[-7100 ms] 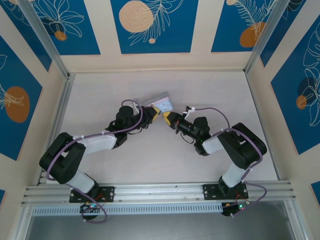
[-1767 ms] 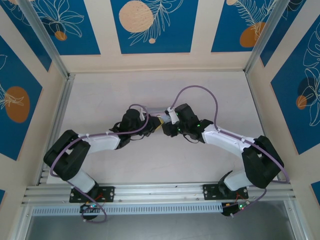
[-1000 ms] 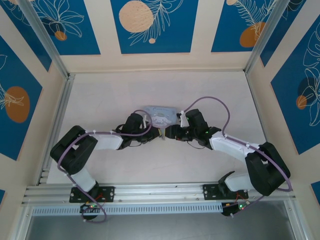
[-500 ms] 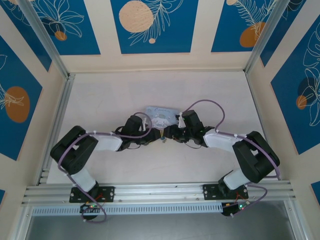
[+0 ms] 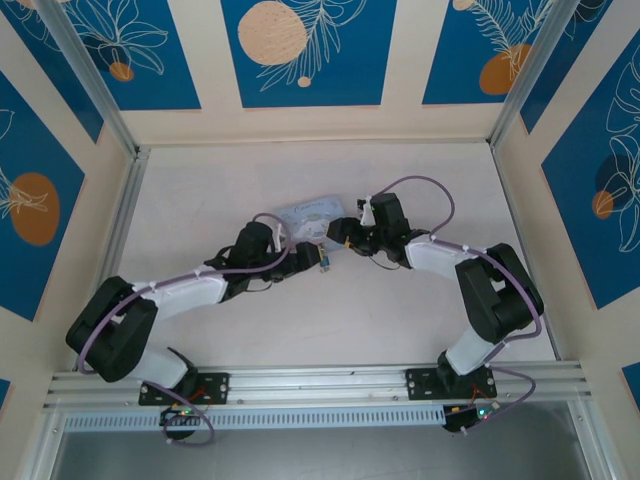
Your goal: Unlock a padlock with a key
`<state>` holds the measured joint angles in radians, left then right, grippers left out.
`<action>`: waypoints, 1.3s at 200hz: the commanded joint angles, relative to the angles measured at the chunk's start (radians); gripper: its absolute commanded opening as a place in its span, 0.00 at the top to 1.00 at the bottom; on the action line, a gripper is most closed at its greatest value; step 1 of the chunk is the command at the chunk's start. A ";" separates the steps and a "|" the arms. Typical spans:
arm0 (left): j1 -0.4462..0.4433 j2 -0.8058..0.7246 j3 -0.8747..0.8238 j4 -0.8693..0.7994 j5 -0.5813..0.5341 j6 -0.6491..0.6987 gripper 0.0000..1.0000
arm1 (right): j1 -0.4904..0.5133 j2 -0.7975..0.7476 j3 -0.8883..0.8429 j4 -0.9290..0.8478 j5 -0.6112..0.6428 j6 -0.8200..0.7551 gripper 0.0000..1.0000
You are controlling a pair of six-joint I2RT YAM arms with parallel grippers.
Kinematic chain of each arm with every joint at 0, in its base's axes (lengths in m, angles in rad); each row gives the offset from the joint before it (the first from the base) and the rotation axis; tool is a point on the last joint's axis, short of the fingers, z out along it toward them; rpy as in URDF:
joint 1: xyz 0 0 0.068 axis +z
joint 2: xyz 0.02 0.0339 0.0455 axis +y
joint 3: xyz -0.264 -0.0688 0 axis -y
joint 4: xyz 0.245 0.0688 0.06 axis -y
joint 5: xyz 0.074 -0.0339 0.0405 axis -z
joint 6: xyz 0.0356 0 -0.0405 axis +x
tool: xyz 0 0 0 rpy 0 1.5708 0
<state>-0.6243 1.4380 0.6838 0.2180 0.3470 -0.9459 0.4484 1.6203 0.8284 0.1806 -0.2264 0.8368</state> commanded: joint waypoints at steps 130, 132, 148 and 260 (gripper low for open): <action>0.197 0.115 0.295 -0.390 -0.090 0.148 0.00 | 0.107 0.120 0.004 -0.056 0.066 -0.235 0.43; 0.198 0.118 0.296 -0.389 -0.089 0.148 0.00 | 0.108 0.122 0.005 -0.057 0.068 -0.235 0.43; 0.201 0.139 0.304 -0.387 -0.080 0.149 0.00 | 0.116 0.142 0.023 -0.069 0.079 -0.243 0.45; 0.218 0.211 0.349 -0.380 -0.056 0.149 0.00 | 0.154 0.154 0.017 -0.099 0.143 -0.260 0.54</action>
<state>-0.4236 1.6272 0.9981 -0.1471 0.2733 -0.8265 0.5934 1.7786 0.8581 0.1265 -0.1040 0.5850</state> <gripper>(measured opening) 0.998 0.463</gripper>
